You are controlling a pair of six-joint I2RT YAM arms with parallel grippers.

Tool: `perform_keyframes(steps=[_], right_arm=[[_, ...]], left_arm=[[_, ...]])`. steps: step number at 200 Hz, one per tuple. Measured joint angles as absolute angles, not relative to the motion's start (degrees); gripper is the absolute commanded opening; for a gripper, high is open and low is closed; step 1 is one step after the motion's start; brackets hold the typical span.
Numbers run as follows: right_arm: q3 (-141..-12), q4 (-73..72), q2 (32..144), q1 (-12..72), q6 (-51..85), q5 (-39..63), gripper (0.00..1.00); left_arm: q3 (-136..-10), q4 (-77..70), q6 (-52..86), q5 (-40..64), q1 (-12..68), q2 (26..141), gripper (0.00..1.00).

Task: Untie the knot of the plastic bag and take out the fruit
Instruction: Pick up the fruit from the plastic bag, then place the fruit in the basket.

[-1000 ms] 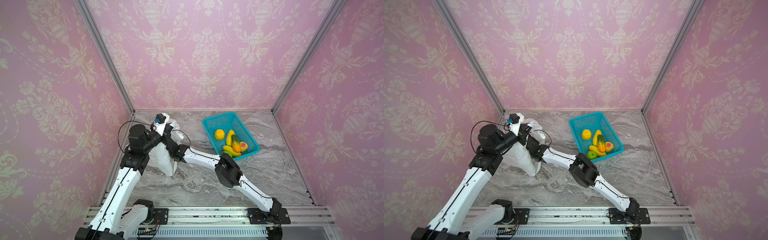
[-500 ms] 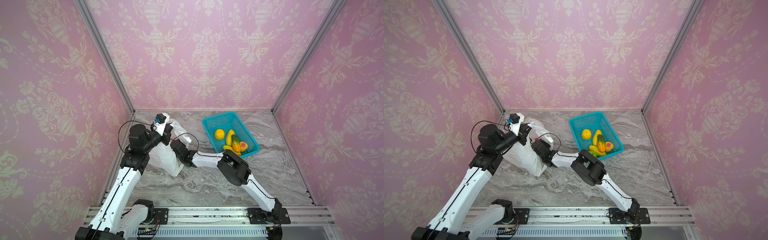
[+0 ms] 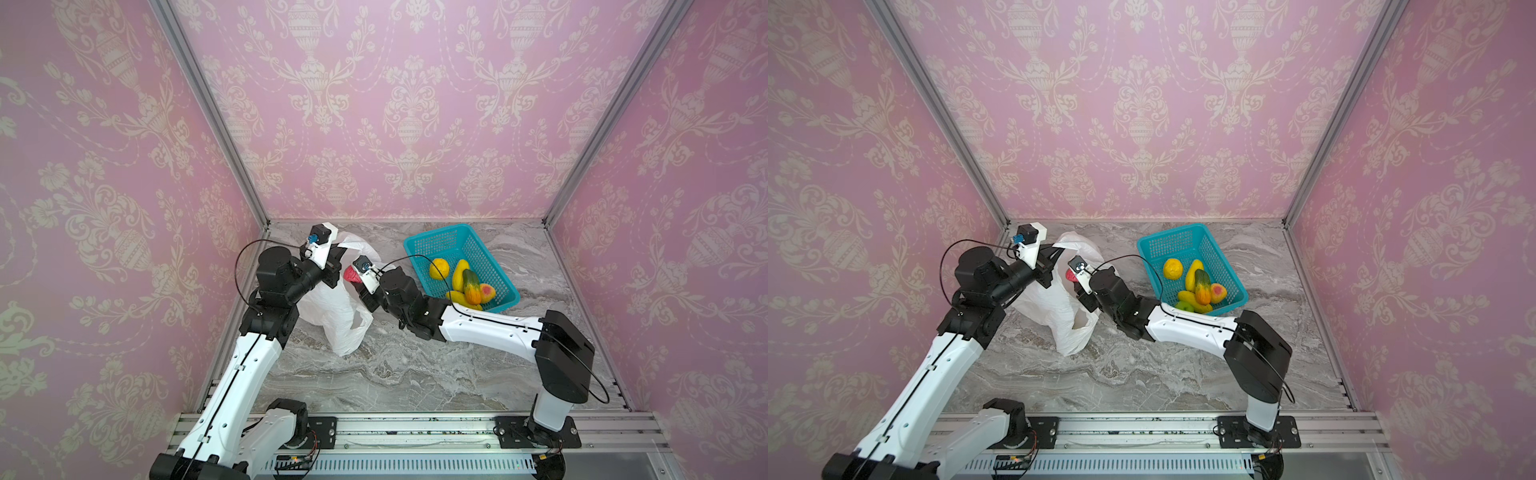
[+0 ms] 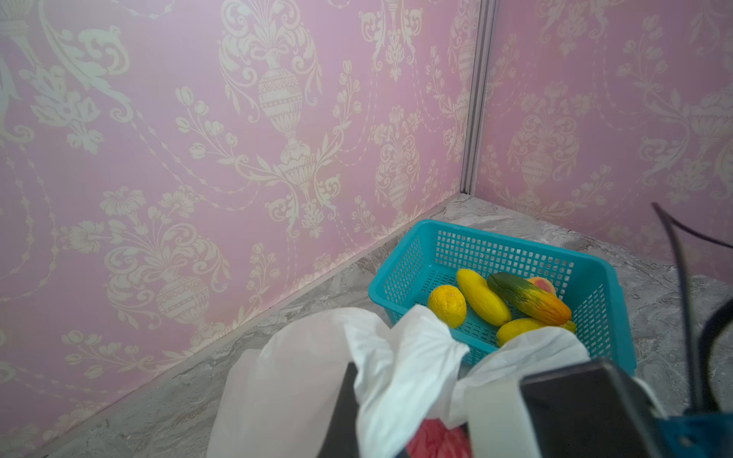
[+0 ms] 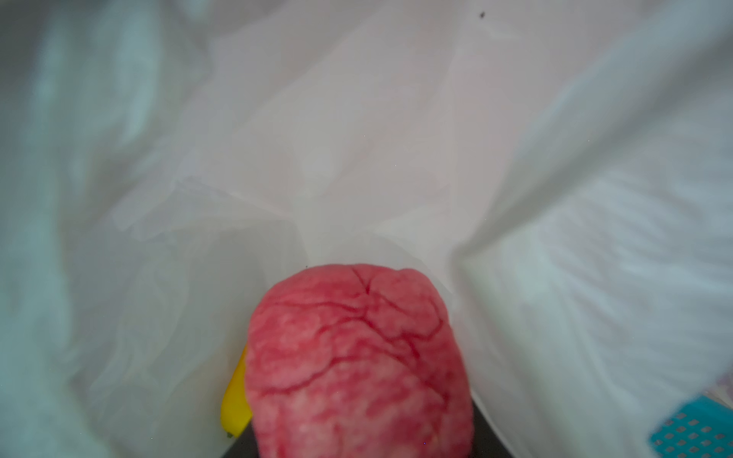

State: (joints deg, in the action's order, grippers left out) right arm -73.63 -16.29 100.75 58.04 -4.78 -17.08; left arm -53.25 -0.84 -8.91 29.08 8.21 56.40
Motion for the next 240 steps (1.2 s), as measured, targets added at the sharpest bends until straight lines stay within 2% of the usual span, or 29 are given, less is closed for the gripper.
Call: perform_keyframes(steps=[42,88,170,207,240], right_arm=[[-63.9,-16.4,90.9,59.1,-2.9,-17.2,0.21],[-54.1,-15.9,79.3,57.7,-1.2,-21.3,0.16],[-41.5,-10.4,53.6,44.0,6.2,-25.4,0.25],[-41.0,-4.7,52.8,36.0,9.6,-25.9,0.25],[-41.5,-0.3,59.2,28.5,13.4,-22.9,0.24]], left_arm=[[-53.3,-0.1,-8.9,27.7,8.2,56.6,0.00],[-53.3,0.3,-8.9,27.4,8.2,56.7,0.00],[-53.3,1.1,-9.0,26.6,8.2,57.1,0.00],[-53.3,1.4,-9.1,26.6,8.2,57.2,0.00],[-53.3,1.4,-9.2,26.6,8.2,57.2,0.00]])
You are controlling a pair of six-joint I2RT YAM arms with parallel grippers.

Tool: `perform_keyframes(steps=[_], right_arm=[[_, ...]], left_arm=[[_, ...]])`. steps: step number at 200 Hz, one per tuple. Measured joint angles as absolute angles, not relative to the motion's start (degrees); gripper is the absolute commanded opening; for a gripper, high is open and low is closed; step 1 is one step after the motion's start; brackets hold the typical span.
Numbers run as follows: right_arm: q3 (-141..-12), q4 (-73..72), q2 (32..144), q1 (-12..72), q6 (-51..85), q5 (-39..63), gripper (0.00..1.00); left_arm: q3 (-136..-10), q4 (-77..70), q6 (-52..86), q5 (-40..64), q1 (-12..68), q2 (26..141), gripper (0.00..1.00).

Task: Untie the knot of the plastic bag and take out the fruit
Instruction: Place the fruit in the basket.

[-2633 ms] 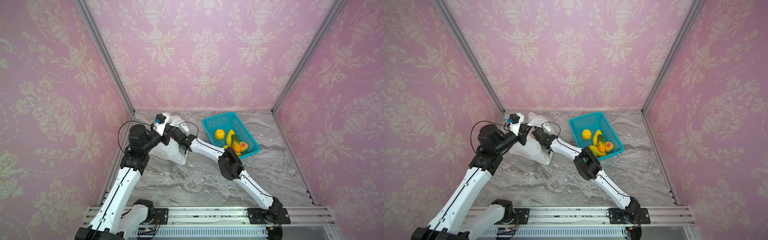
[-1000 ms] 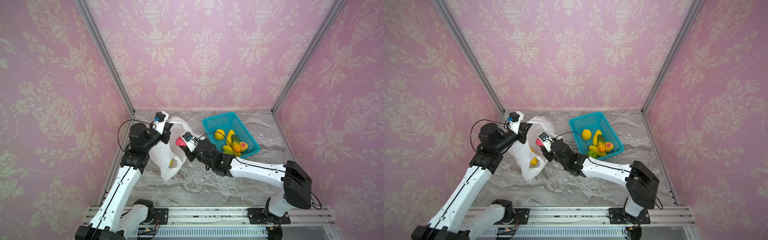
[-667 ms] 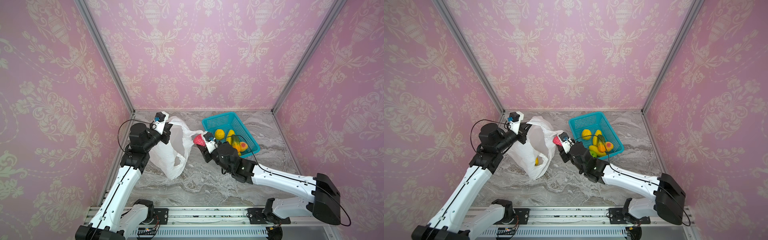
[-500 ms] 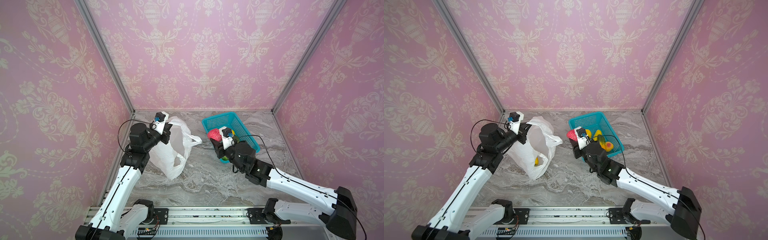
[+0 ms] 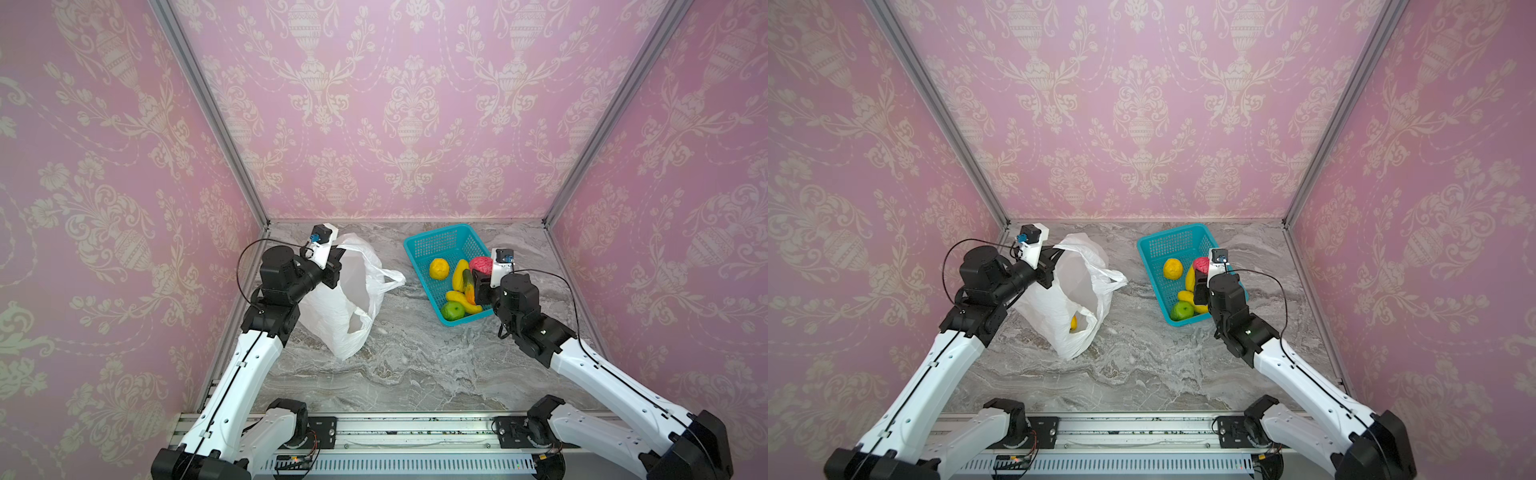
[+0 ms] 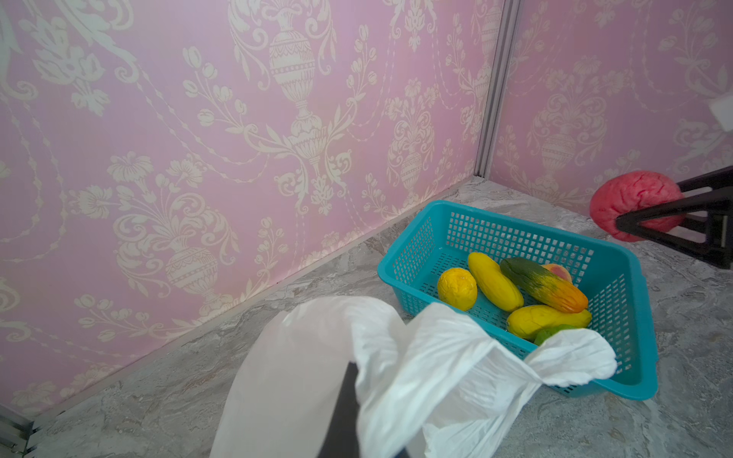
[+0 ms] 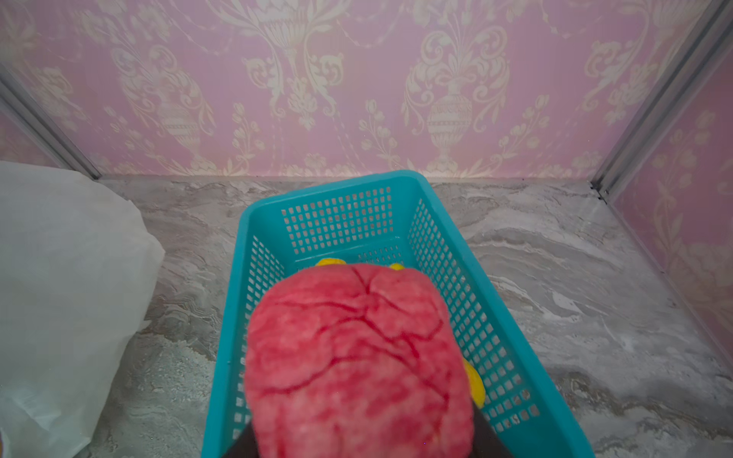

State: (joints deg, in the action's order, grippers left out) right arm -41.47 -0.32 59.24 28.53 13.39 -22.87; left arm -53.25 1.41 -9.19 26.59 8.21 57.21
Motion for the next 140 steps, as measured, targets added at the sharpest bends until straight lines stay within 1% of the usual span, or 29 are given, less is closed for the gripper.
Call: perform_keyframes(steps=[32,54,71,84,94,115,140], right_arm=[[-44.4,2.6,68.8,25.5,15.6,-18.2,0.25],[-46.7,3.3,74.1,25.2,16.4,-15.9,0.29],[-48.3,3.6,77.4,25.2,16.8,-15.1,0.30],[-49.3,3.8,79.6,25.1,16.8,-14.7,0.34],[-50.0,3.8,81.1,25.0,16.8,-14.4,0.38],[-50.8,4.0,83.1,24.8,17.0,-14.0,0.56],[-50.9,4.0,83.5,24.7,18.0,-13.3,0.67]], left_arm=[[-53.3,1.4,-9.3,26.6,8.2,57.2,0.00],[-53.3,1.4,-9.4,26.6,8.2,57.2,0.00],[-53.3,1.4,-9.4,26.5,8.2,57.2,0.00],[-53.3,1.4,-9.5,26.5,8.2,57.2,0.00],[-53.3,1.4,-9.5,26.5,8.2,57.2,0.00],[-53.3,1.4,-9.5,26.5,8.2,57.2,0.00],[-53.3,1.4,-9.5,26.4,8.2,57.2,0.00]])
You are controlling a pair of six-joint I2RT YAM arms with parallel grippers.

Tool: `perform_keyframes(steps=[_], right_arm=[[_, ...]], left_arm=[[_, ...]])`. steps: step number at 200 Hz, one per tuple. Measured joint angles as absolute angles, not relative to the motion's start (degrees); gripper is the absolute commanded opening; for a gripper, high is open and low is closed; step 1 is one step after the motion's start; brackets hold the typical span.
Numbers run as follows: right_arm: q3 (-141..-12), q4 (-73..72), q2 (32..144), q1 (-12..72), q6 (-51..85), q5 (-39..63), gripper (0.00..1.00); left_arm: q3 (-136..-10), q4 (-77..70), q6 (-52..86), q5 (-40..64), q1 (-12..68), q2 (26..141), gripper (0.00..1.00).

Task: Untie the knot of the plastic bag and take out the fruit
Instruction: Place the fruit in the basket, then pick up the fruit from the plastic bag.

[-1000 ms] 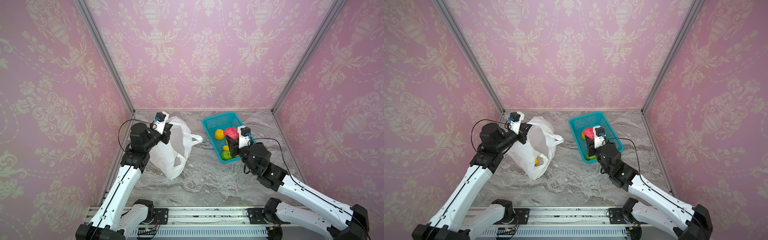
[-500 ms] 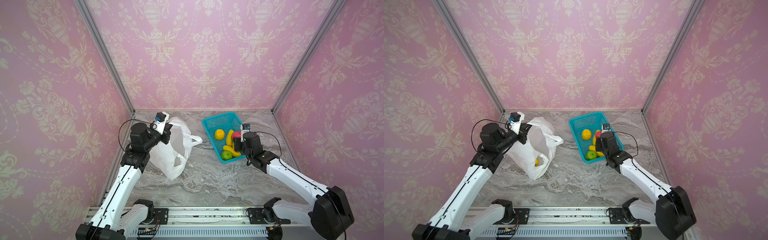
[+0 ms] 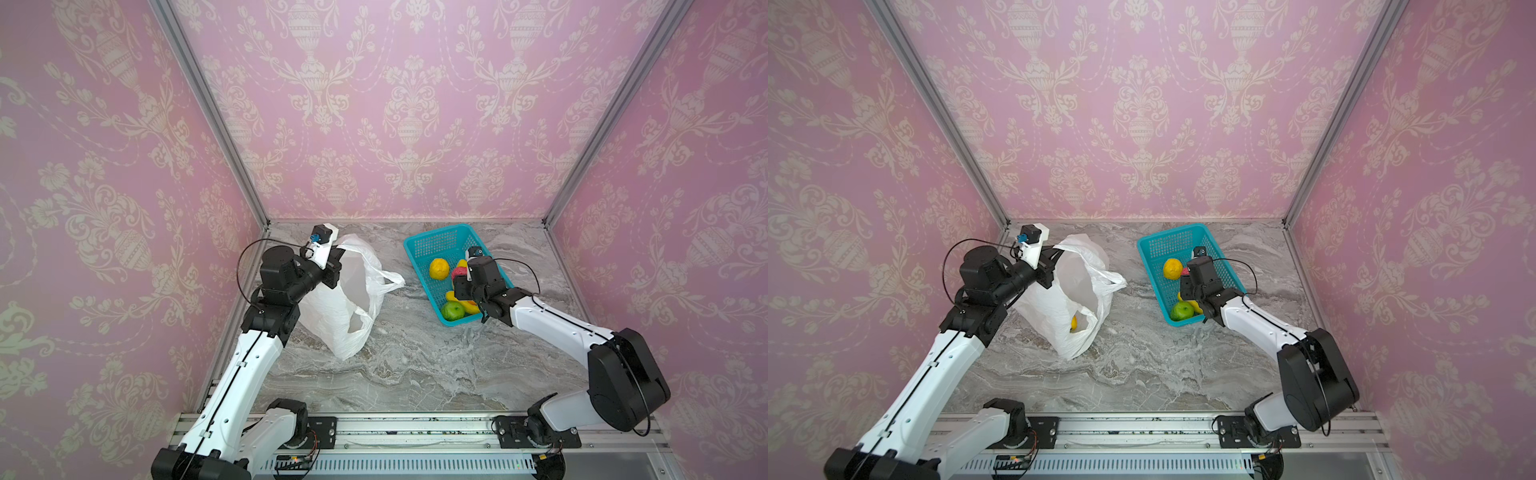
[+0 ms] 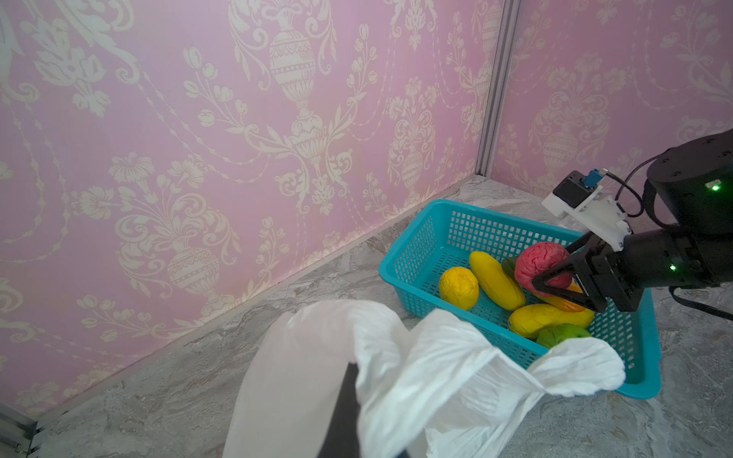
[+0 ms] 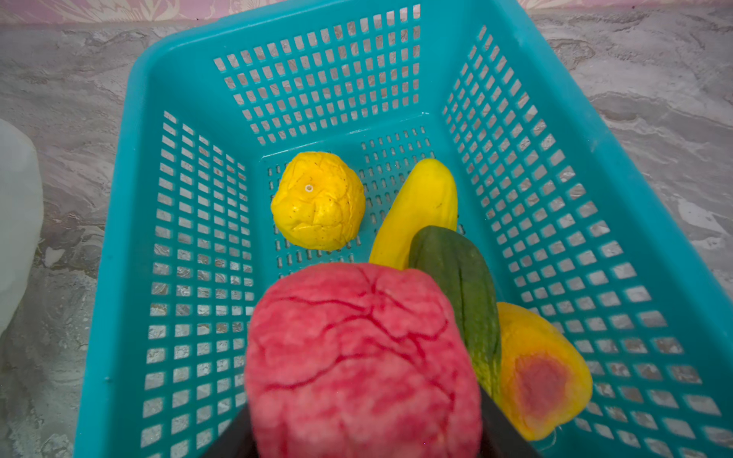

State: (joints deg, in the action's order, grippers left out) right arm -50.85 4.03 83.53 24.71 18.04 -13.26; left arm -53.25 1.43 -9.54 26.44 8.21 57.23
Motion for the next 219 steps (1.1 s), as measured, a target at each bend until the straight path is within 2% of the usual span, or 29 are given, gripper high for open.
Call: perform_keyframes(steps=[38,62,106,126,148,170,197,219], right_arm=[[-50.8,3.9,82.9,24.7,18.2,-12.8,0.81],[-50.4,3.7,81.1,24.7,18.1,-12.8,0.81],[-45.3,0.5,71.7,24.9,17.4,-8.7,0.66],[-41.7,-2.7,64.8,27.6,15.7,-5.7,0.59],[-39.4,-6.7,58.2,35.7,12.3,-3.4,0.50],[-39.4,-10.7,56.4,44.6,8.5,-1.7,0.46],[-39.9,-14.2,59.8,55.0,3.1,-0.9,0.43],[-42.5,-16.4,66.6,60.9,0.4,-0.3,0.38]], left_arm=[[-53.3,1.4,-9.5,26.4,8.2,57.2,0.00],[-53.3,1.4,-9.5,26.4,8.2,57.2,0.00],[-53.3,1.4,-9.5,26.4,8.2,57.3,0.00],[-53.3,1.4,-9.5,26.4,8.2,57.6,0.00],[-53.3,1.4,-9.5,26.5,8.2,57.8,0.00],[-53.3,1.3,-9.5,27.3,8.2,57.8,0.00],[-53.3,1.3,-9.5,28.4,8.4,57.7,0.00],[-53.2,1.1,-9.5,29.3,8.5,57.2,0.00]])
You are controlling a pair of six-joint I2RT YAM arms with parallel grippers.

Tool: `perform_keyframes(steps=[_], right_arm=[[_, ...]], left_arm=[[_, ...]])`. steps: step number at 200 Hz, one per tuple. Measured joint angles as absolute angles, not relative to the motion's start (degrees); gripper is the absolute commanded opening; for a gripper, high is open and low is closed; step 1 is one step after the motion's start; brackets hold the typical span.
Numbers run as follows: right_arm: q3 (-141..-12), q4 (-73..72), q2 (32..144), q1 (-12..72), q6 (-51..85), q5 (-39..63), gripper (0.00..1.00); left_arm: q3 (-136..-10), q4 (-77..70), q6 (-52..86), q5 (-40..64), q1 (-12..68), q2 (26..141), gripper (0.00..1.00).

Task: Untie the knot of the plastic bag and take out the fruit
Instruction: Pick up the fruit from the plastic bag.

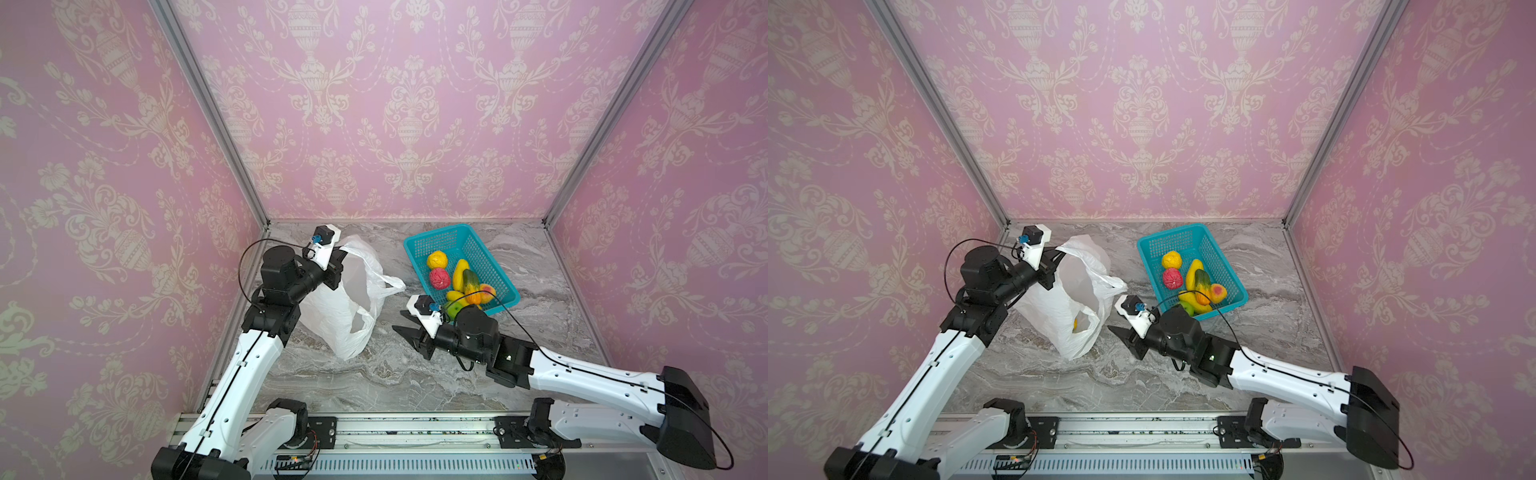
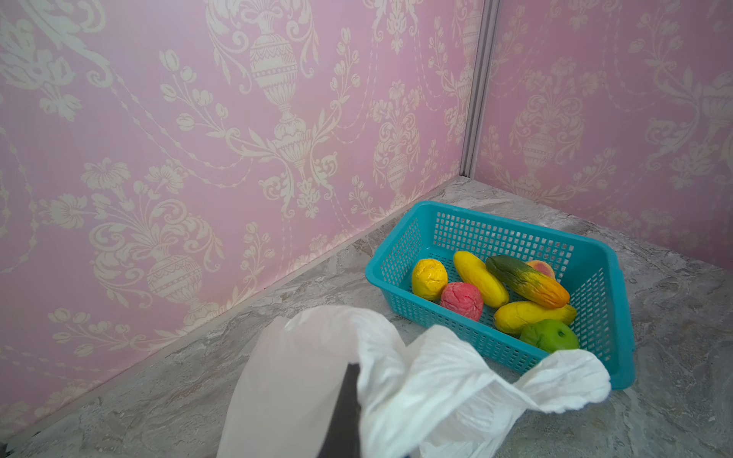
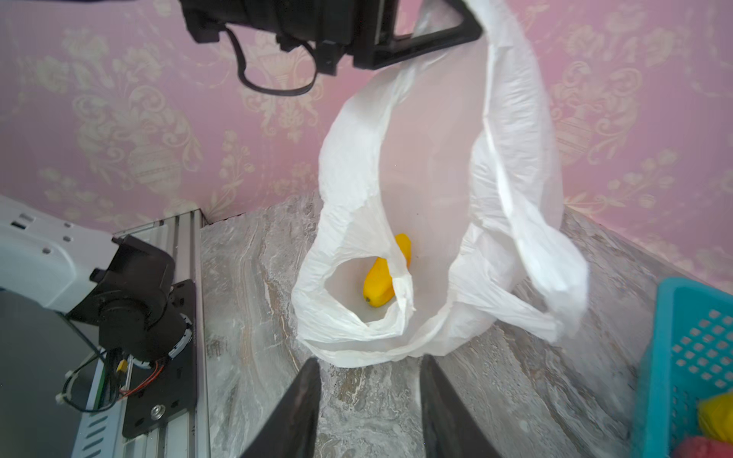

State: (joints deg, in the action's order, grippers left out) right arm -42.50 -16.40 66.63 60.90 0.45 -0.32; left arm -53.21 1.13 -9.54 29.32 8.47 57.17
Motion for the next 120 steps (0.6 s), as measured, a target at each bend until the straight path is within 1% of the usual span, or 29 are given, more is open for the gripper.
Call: perform_keyframes(steps=[15,36,62,94,120], right_arm=[[-45.7,-17.3,72.3,62.5,-0.1,-0.2,0.32],[-49.8,-18.9,79.3,62.8,0.5,-1.3,0.23],[-55.2,-18.9,87.0,61.8,3.2,-2.8,0.17],[-62.7,-18.8,96.6,59.5,7.2,-4.2,0.16],[-68.0,-17.0,103.0,58.5,8.8,-7.3,0.14]], left_arm=[[-53.2,0.7,-9.5,30.0,8.5,56.9,0.00],[-53.1,-0.1,-9.5,31.4,8.5,56.5,0.00],[-52.6,-1.4,-9.5,33.1,8.5,55.8,0.00],[-52.3,-2.2,-9.5,34.3,8.5,55.5,0.00],[-52.3,-2.2,-9.5,34.5,8.5,55.5,0.00]])
